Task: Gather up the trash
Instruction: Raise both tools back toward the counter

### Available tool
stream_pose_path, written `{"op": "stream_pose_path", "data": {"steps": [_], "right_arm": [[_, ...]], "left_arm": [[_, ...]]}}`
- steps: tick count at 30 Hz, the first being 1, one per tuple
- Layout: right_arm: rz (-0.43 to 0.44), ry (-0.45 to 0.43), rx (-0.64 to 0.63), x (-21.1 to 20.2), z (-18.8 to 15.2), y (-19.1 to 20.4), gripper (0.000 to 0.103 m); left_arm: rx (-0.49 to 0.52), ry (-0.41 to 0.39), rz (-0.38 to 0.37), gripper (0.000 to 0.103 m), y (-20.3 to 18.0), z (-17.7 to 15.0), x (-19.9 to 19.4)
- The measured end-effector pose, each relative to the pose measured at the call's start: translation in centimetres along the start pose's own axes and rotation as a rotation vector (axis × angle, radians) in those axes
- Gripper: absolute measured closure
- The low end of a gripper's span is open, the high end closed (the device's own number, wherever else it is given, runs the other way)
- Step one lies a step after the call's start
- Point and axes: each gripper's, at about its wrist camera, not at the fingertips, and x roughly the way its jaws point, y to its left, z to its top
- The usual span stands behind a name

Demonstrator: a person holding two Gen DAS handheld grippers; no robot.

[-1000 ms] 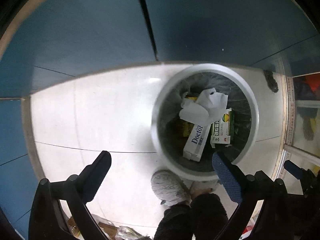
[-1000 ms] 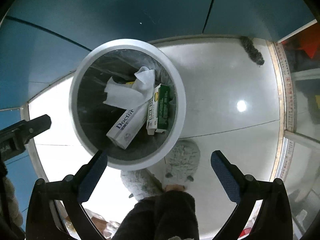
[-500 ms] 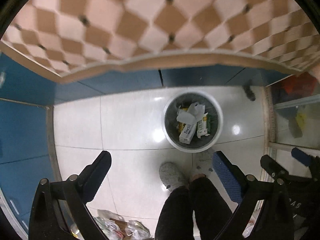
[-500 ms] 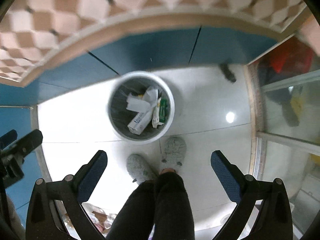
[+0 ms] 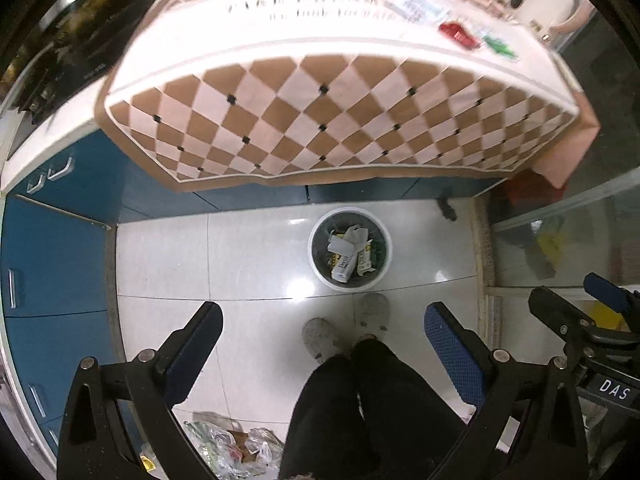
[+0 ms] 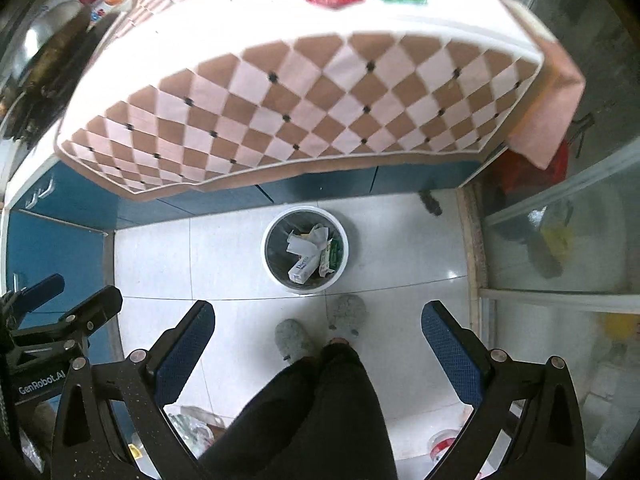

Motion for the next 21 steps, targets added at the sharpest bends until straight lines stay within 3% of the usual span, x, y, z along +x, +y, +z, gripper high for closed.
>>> {"op": "stream_pose_path", "data": {"steps": [6, 11, 15, 21], "right_arm": [[0.021, -0.031, -0.004, -5.7, -1.0, 0.6, 0.0], [0.065, -0.092, 0.032, -9.0, -1.0, 0.9, 0.0], [0.1, -0.147, 0.089, -10.2, 1.9, -0.1, 0.0], [0.124, -0.182, 0.152, -8.9, 9.7, -3.1, 0.0]], "left_arm": [[-0.003, -0.047, -0.019, 0.0, 0.2, -0.8, -4.7], [0.002, -0.188, 0.024, 0.0, 0.2, 1.5, -8.0], [-0.028, -0.286, 0.068, 0.0, 0.4, 5.8, -9.0], [-0.044, -0.27, 0.096, 0.0, -0.7, 14.0, -6.8]]}}
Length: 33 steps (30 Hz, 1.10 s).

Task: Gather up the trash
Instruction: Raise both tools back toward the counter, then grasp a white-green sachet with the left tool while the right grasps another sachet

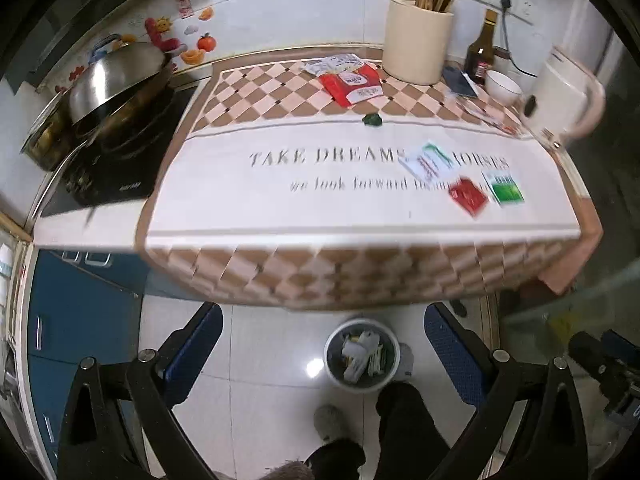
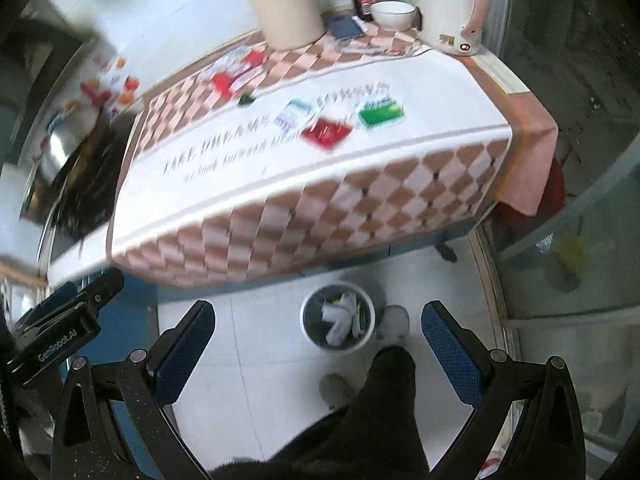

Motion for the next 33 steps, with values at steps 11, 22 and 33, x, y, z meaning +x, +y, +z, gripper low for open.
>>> {"op": "stream_pose_path", "data": {"steps": [11, 22, 33], "right_arm": [[-0.084, 0.015, 0.069, 16.4, 19.9, -7.0, 0.0], [-0.192, -0.003, -0.166, 24.7, 24.8, -5.6, 0.087], [-0.083, -0.023, -0.077, 22.5, 24.9, -9.7, 0.103]], "left_arm": [[0.078, 0.237, 0.084, 0.001, -8.7, 13.6, 18.6], [0.256, 0.306, -0.101, 0.035, -15.1, 16.7, 23.9], [0.248, 0.238, -0.054, 0.1, -14.4, 15.9, 19.5]]}}
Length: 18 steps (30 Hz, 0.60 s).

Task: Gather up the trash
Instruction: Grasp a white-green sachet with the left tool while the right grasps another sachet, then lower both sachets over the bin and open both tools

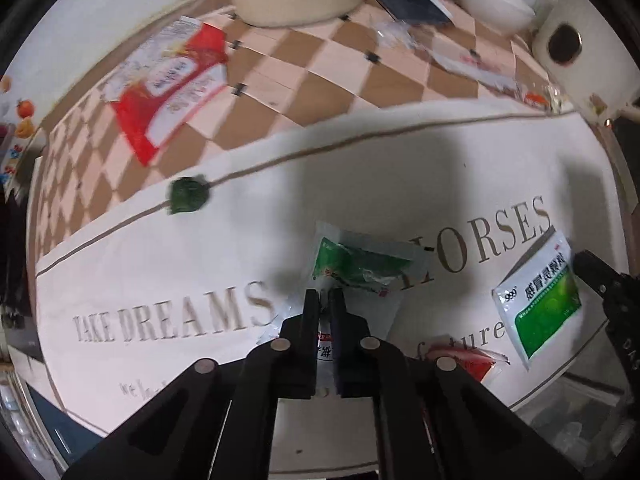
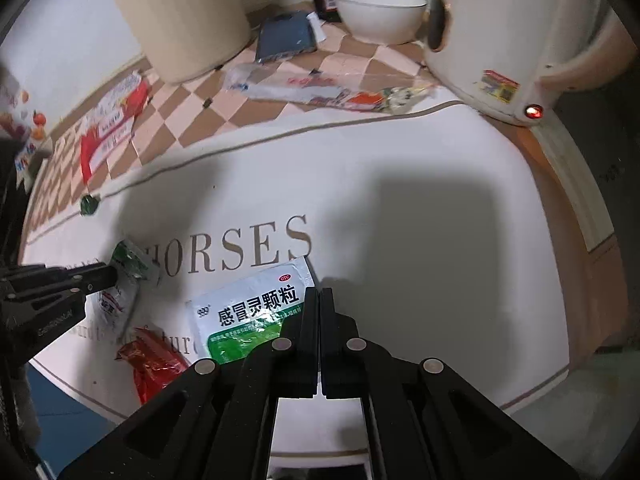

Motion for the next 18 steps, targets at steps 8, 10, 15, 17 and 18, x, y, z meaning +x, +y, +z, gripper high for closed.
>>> {"op": "stream_pose_path", "data": {"steps": [8, 10, 15, 17, 18], "right_arm": [[0.046, -0.093, 0.065, -5.4, -0.8, -0.7, 0.103], [0.053, -0.117, 0.067, -7.1, -1.5, -0.3, 0.103], [0.086, -0.179, 0.079, -12.1, -5.1, 1.9, 0.103], [0.109, -0.189, 0.088, -14.0, -7.3, 2.8, 0.103], [0.121, -0.192, 0.09, -14.9, -8.4, 3.1, 0.103]], "left_arm": [[-0.104, -0.147, 0.007, 0.101, 3.3, -4.5, -8.6], [-0.136, -0.179, 0.003, 0.101, 4.6, -6.1, -10.4], [-0.187, -0.191, -0.032, 0.101, 6.5, -10.9, -10.6], [-0.201, -0.173, -0.056, 0.101, 6.9, -13.4, -10.3], [-0.211, -0.155, -0.073, 0.101, 7.3, -15.5, -9.8]]}}
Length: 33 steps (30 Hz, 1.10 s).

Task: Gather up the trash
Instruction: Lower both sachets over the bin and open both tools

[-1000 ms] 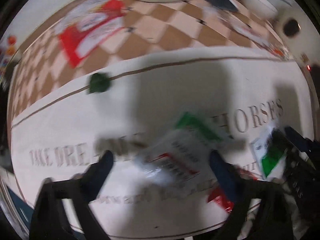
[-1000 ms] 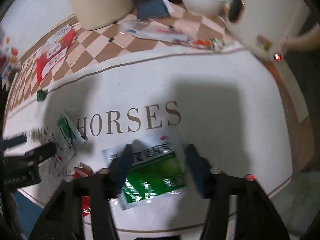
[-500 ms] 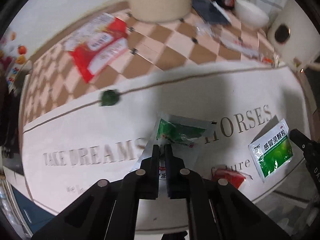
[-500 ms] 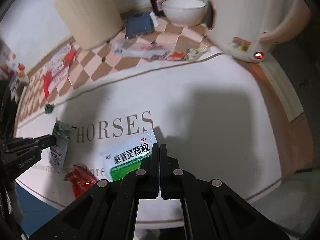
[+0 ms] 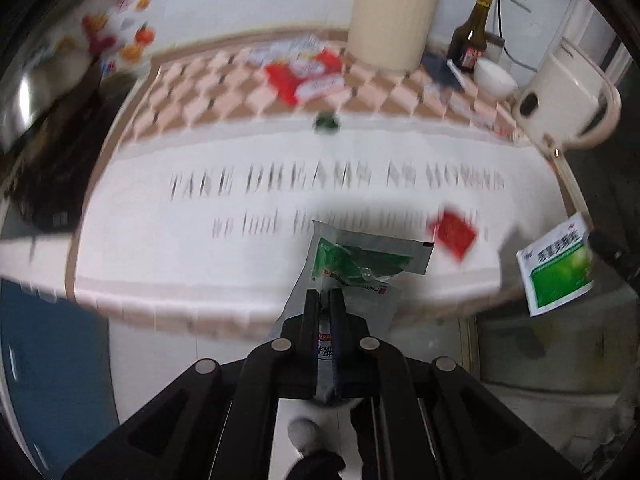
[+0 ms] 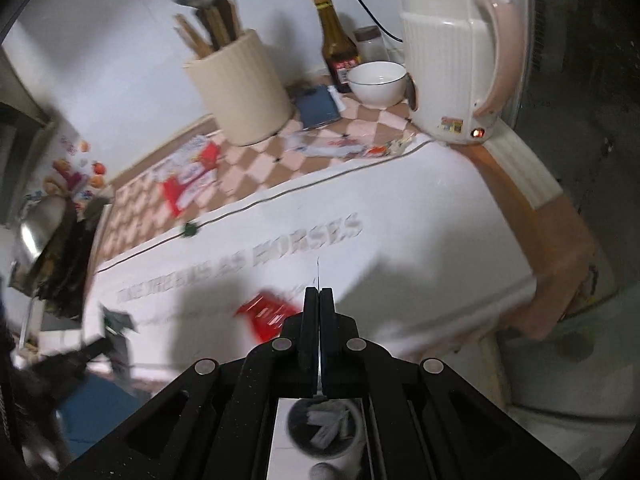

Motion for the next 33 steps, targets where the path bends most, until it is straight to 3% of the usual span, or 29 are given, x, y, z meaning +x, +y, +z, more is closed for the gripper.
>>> {"op": "stream_pose_path", "data": {"steps": [5, 10, 14, 18, 24, 28, 31, 33], "right_arm": [[0.052, 0.045, 0.021, -3.1, -7.7, 2.2, 0.103], [0.042, 0.203, 0.048, 1.2, -17.0, 2.3, 0.103], [0.013, 0.329, 0.071, 9.4, -24.5, 0.6, 0.103], [-0.024, 0.436, 0.119, 21.4, -33.3, -3.0, 0.103], [-0.05, 0.519, 0.124, 37.7, -42.9, -8.0, 0.103], [-0.057, 0.554, 0.093, 43.6, -45.8, -9.8, 0.103], [-0.066, 0.595, 0.075, 45.9, -46.7, -10.6, 0.103], [-0.076, 0.65, 0.065, 47.0, -47.1, -10.9, 0.101]], "left_arm": [[-0.052, 0.15, -0.054, 0.1, 3.0, -8.0, 4.0], [-0.136, 0.328, -0.082, 0.1, 5.2, -14.3, 12.4], [-0.223, 0.449, -0.101, 0.1, 6.4, -18.3, 22.4], [-0.326, 0.544, -0.134, 0.1, 7.2, -22.0, 35.0], [-0.322, 0.642, -0.127, 0.1, 6.1, -27.3, 50.8], [-0.287, 0.681, -0.111, 0.095, 5.7, -29.2, 55.4], [-0.274, 0.682, -0.095, 0.095, 5.6, -29.9, 56.2], [-0.261, 0.676, -0.071, 0.09, 5.7, -29.8, 55.8]]}}
